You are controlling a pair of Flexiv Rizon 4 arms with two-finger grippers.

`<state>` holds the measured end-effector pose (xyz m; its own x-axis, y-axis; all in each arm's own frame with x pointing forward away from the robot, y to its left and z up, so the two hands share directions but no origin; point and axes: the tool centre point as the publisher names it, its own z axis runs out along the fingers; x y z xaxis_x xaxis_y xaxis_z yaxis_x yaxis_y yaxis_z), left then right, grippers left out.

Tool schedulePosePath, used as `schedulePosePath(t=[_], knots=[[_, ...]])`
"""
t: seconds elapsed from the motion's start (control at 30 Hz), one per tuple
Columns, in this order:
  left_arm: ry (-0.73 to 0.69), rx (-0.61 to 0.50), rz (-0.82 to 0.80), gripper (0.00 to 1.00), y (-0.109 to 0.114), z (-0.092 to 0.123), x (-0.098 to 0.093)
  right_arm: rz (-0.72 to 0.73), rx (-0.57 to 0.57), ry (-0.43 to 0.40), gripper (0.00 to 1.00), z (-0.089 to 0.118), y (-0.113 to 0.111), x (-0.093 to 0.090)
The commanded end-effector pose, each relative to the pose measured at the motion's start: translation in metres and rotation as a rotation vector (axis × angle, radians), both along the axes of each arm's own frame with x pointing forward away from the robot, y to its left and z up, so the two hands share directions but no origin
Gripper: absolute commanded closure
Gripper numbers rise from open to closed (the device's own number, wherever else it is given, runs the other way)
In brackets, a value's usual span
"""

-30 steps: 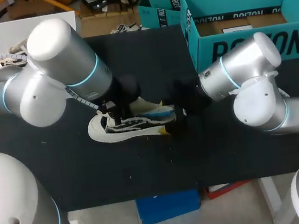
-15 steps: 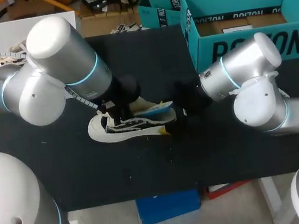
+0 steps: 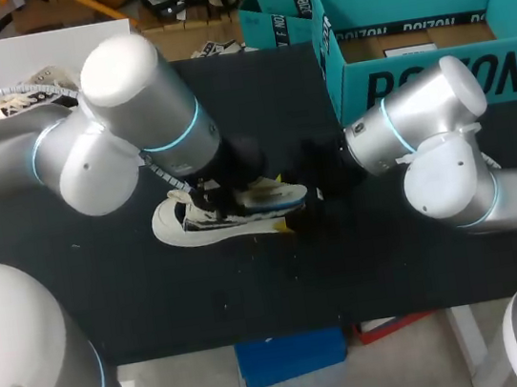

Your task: Take the shoe out of the shoebox, open the shoe tongue, remove and reinsert the insole, then place the shoe into the shoebox

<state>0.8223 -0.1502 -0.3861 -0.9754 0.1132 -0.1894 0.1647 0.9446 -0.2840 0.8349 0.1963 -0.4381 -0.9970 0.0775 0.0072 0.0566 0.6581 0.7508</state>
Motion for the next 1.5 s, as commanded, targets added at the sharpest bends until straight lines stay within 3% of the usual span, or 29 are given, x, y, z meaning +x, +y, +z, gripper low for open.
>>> schedulePosePath(t=[0.03,0.27,0.5,0.7,1.33,1.37,1.47,1.5], knots=[[-0.027,0.000,-0.006,0.34,-0.005,-0.008,-0.005,0.000,0.001,0.001,1.00,0.000,0.000,0.000],[-0.063,-0.003,-0.010,0.34,-0.006,-0.010,-0.005,0.000,0.001,0.001,1.00,0.000,0.000,0.000],[-0.102,-0.028,-0.022,0.46,-0.014,-0.007,-0.007,0.000,0.001,0.001,1.00,0.000,0.000,0.000],[-0.125,-0.039,-0.031,0.50,-0.026,-0.008,-0.006,0.000,0.001,0.001,1.00,0.000,0.000,0.000],[-0.158,-0.057,-0.070,0.51,-0.050,0.001,0.009,0.000,0.001,0.001,1.00,0.000,0.000,0.000],[-0.158,-0.056,-0.069,0.54,-0.050,0.001,0.009,0.000,0.001,0.001,1.00,0.000,0.000,0.000],[-0.157,-0.056,-0.063,1.00,-0.049,0.001,0.010,0.000,0.001,0.001,1.00,0.000,0.000,0.000],[-0.156,-0.056,-0.061,1.00,-0.048,0.002,0.010,0.000,0.001,0.001,1.00,0.000,0.000,0.000]])
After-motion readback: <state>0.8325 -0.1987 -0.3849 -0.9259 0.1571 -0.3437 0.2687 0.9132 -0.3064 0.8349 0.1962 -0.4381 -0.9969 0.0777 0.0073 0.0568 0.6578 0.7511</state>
